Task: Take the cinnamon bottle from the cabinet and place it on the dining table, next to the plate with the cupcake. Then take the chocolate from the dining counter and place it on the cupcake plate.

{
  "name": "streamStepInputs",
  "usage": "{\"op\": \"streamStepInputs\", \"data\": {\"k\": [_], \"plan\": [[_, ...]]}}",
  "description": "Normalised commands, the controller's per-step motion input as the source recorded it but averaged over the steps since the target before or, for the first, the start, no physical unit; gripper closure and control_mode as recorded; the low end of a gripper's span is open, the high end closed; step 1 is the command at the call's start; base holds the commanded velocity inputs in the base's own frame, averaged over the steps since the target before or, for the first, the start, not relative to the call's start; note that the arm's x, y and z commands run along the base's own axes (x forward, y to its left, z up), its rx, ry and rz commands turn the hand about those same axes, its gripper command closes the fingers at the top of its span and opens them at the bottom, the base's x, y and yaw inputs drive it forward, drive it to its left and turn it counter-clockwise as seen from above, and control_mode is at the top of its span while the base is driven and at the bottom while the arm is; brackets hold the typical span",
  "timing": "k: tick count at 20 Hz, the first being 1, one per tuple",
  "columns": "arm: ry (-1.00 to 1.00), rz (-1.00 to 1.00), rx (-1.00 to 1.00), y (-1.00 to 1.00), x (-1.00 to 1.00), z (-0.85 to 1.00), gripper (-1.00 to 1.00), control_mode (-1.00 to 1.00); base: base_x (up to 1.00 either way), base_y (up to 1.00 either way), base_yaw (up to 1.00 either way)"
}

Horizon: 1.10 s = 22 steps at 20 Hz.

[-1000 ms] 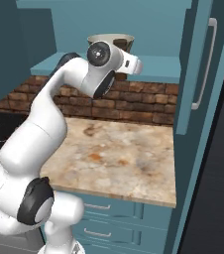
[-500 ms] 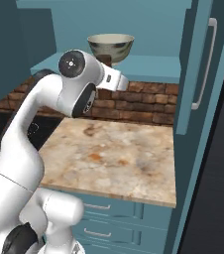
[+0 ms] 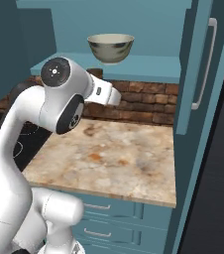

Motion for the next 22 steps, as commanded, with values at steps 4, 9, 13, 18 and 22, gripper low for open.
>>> {"op": "streamStepInputs", "data": {"k": [4, 9, 13, 18, 22], "plan": [[0.01, 0.01, 0.00, 0.02, -0.20, -0.03, 1.00, 1.00, -0.75, 0.24, 0.05], [0.00, 0.00, 0.00, 0.00, 0.00, 0.00, 1.00, 1.00, -0.94, 0.30, 0.33], [0.00, 0.00, 0.00, 0.00, 0.00, 0.00, 1.00, 1.00, -0.59, 0.24, 0.83], [0.00, 0.00, 0.00, 0.00, 0.00, 0.00, 1.00, 1.00, -0.40, 0.30, 0.92], [0.00, 0.00, 0.00, 0.00, 0.00, 0.00, 1.00, 1.00, -0.21, 0.43, 0.89]]}}
